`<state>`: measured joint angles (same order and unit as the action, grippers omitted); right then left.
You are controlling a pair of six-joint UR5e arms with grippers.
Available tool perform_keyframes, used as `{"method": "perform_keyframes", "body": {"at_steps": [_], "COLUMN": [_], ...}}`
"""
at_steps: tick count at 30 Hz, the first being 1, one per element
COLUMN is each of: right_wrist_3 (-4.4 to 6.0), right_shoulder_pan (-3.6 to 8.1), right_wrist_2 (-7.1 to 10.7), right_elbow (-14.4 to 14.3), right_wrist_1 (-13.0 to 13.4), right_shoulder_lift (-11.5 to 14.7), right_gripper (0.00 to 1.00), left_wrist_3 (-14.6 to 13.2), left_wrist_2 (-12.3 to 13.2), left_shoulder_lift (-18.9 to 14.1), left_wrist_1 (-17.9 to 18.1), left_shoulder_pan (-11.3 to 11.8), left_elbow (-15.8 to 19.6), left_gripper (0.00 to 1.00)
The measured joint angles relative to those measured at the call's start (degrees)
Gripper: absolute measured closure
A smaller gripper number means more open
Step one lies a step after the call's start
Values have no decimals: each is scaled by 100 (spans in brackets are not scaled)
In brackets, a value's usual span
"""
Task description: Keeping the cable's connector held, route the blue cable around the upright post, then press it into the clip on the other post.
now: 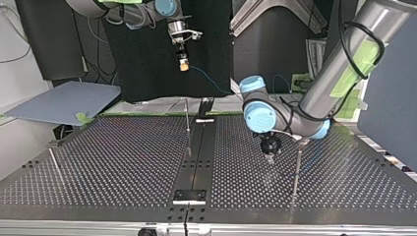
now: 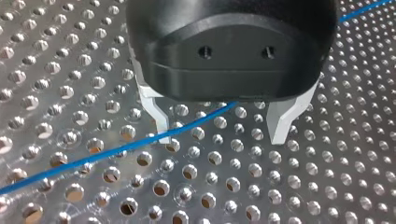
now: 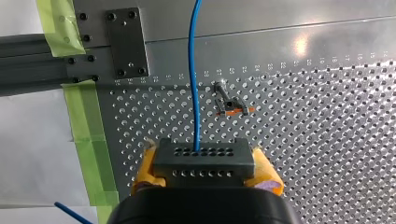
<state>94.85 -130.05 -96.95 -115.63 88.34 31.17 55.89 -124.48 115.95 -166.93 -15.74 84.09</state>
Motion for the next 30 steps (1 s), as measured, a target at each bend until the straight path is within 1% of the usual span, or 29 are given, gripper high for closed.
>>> {"method": "perform_keyframes", "body": {"at_steps": [4, 12, 15, 30], "right_wrist_3": [0, 6, 11, 30], "right_shoulder_pan": [-2, -1, -1, -1], "right_wrist_2": [0, 0, 0, 0], "right_elbow": [0, 1, 3, 6], "right_wrist_1": [2, 13, 21, 27], "right_shoulder_lift": [0, 0, 0, 1], "right_gripper": [100, 100, 100, 100], "left_wrist_3": [-5, -70, -83, -96], "left_wrist_2": [-9, -127, -175, -248], "left_shoulder_lift": [41, 303, 326, 350], "left_wrist_1": [-3, -19, -18, -12], "left_shoulder_pan": [15, -11, 5, 23], "left_elbow": [0, 0, 0, 0], "left_gripper": [2, 2, 2, 2]}}
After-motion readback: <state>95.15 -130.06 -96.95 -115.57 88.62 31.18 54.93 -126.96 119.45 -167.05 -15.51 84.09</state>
